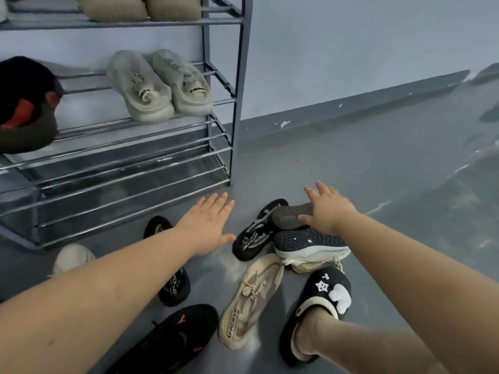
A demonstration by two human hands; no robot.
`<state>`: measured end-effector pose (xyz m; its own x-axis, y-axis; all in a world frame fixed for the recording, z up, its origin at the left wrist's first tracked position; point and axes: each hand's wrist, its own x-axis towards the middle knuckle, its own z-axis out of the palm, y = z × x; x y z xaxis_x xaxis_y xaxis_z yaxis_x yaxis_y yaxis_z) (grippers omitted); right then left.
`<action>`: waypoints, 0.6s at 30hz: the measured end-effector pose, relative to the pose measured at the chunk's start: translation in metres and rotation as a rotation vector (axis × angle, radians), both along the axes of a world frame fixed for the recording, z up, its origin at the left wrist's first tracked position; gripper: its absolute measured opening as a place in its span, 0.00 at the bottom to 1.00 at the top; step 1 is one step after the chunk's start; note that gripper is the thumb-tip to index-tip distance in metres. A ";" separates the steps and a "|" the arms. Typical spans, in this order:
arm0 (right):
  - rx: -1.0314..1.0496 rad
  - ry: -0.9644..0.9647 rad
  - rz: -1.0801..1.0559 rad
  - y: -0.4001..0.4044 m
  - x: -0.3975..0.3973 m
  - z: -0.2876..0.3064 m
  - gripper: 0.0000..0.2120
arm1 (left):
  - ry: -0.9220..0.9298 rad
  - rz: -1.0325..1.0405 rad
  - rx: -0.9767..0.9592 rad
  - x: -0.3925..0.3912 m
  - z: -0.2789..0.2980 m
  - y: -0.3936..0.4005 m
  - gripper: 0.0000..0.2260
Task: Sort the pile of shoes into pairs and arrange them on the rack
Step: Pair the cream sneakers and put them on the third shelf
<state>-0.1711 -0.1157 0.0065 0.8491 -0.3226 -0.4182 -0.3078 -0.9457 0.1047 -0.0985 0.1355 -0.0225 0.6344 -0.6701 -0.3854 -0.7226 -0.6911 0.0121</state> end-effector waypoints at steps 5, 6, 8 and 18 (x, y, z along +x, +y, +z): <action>0.010 0.090 0.002 -0.021 -0.001 -0.046 0.37 | 0.089 -0.008 0.039 -0.003 -0.030 -0.025 0.34; 0.014 0.105 -0.003 -0.026 -0.001 -0.054 0.37 | 0.109 -0.009 0.044 -0.003 -0.035 -0.031 0.34; 0.026 0.138 -0.022 -0.037 -0.001 -0.069 0.37 | 0.156 -0.006 0.049 -0.003 -0.046 -0.046 0.33; 0.170 0.200 -0.081 -0.077 -0.009 -0.147 0.37 | 0.464 0.111 -0.007 -0.007 -0.127 -0.132 0.33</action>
<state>-0.1797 -0.1927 -0.1401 0.7186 -0.2972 -0.6288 -0.3725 -0.9280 0.0129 -0.1052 0.0033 -0.1493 0.4638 -0.6116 -0.6410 -0.5619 -0.7624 0.3209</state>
